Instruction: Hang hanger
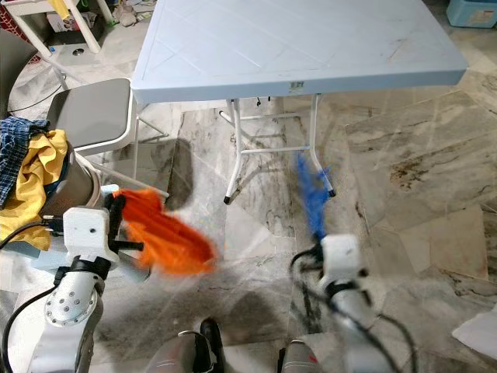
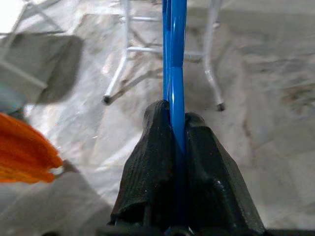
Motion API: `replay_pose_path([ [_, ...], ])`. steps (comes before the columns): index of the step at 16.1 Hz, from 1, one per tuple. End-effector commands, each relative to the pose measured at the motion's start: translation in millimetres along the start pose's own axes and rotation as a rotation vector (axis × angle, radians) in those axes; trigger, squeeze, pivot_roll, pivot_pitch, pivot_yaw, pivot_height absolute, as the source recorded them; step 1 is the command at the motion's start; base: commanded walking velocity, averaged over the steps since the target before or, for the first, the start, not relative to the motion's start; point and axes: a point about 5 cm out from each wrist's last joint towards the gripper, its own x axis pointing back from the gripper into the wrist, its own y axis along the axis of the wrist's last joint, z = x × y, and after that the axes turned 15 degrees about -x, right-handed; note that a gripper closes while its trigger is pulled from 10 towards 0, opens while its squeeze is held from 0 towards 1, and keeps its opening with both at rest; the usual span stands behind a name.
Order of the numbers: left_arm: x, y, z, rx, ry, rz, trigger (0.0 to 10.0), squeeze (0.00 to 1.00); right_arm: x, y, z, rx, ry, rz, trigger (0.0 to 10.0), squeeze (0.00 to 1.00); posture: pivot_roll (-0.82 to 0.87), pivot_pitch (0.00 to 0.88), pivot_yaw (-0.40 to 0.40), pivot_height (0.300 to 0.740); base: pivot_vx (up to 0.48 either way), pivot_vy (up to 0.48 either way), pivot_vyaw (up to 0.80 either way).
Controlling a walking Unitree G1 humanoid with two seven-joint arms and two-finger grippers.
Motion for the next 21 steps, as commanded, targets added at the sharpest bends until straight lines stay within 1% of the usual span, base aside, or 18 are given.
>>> replay_pose_path([
  [1,0.8,-8,-1.6,0.016,-0.019,0.034,10.0,0.00,0.3,-2,4.3,0.003,-0.005,-0.001,10.0,0.00,-0.11,0.211,0.087,0.740,0.000,0.000,0.00],
  [3,-0.1,-9,-4.2,0.025,-0.026,0.044,10.0,0.00,-2.6,9,2.0,-0.045,-0.028,-0.062,10.0,0.00,-0.12,0.216,0.092,0.740,0.000,0.000,0.00],
  [4,-0.2,-8,-7.5,0.020,-0.056,0.027,10.0,0.00,-4.0,13,-2.1,-0.059,-0.054,-0.083,10.0,0.00,-0.12,0.209,0.095,0.740,0.000,0.000,0.00],
  [5,-0.6,-7,-6.9,0.025,-0.047,0.028,10.0,0.00,-4.3,21,-5.6,-0.039,-0.064,-0.136,10.0,0.00,-0.12,0.213,0.095,0.740,0.000,0.000,0.00],
  [6,-0.7,-8,-5.5,0.034,-0.043,0.035,10.0,0.00,-5.6,26,-9.2,-0.038,-0.091,-0.154,10.0,0.00,-0.12,0.215,0.084,0.740,0.000,0.000,0.00],
  [7,2.1,-14,-7.3,0.051,-0.063,0.049,10.0,0.00,-9.7,40,-14.7,0.037,-0.180,-0.206,10.0,0.00,-0.13,0.217,0.067,0.740,0.000,0.000,0.00],
  [8,2.7,-18,-9.3,0.056,-0.065,0.061,10.0,0.00,-12.2,50,-18.1,0.075,-0.246,-0.267,10.0,0.00,-0.14,0.214,0.060,0.740,0.000,0.000,0.00],
  [9,-2.8,-19,-14.2,0.067,-0.058,0.065,10.0,0.00,-16.0,57,-20.0,0.015,-0.171,-0.290,10.0,0.00,-0.16,0.196,0.043,0.740,0.000,0.000,0.00],
  [10,-9.1,-17,-18.4,0.069,-0.059,0.052,10.0,0.00,-17.2,61,-23.6,0.003,-0.142,-0.300,10.0,0.00,-0.17,0.185,0.033,0.740,0.000,0.000,0.00],
  [11,-10.5,-17,-19.3,0.069,-0.060,0.050,10.0,0.00,-17.7,62,-25.6,-0.001,-0.166,-0.305,10.0,0.00,-0.17,0.181,0.030,0.740,0.000,0.000,0.00],
  [12,-18.6,-14,-21.8,0.066,-0.056,0.037,10.0,0.00,-19.7,65,-29.6,-0.021,-0.187,-0.296,10.0,0.00,-0.20,0.163,0.019,0.740,0.000,0.000,0.00],
  [13,-27.8,-12,-22.8,0.061,-0.039,0.033,10.0,0.00,-19.5,69,-30.7,0.004,-0.190,-0.301,10.0,0.00,-0.21,0.154,0.025,0.740,0.000,0.000,0.00],
  [15,-40.8,-9,-30.7,0.079,-0.054,0.026,10.0,0.00,-18.6,66,-31.8,0.047,-0.187,-0.287,10.0,0.00,-0.24,0.135,0.047,0.740,0.000,0.000,0.00],
  [16,-42.6,-8,-37.5,0.075,-0.081,0.016,10.0,0.00,-16.1,61,-35.3,0.038,-0.218,-0.284,10.0,0.00,-0.26,0.129,0.067,0.740,0.000,0.000,0.00],
  [17,-40.8,-10,-48.0,0.080,-0.118,0.021,10.0,0.00,-10.8,57,-39.7,0.003,-0.257,-0.295,10.0,0.00,-0.28,0.116,0.084,0.740,0.000,0.000,0.00],
  [18,-37.9,-12,-54.2,0.085,-0.147,0.024,10.0,0.00,-6.0,53,-40.5,-0.006,-0.272,-0.292,10.0,0.00,-0.29,0.122,0.092,0.740,0.000,0.000,0.00],
  [20,-37.6,-17,-59.2,0.100,-0.170,0.037,10.0,0.00,2.0,39,-45.7,-0.018,-0.305,-0.267,10.0,0.00,-0.31,0.131,0.109,0.740,0.000,0.000,0.00],
  [21,-40.1,-18,-57.3,0.107,-0.178,0.037,10.0,0.00,6.7,30,-47.9,-0.065,-0.347,-0.245,10.0,0.00,-0.31,0.133,0.114,0.740,0.000,0.000,0.00],
])
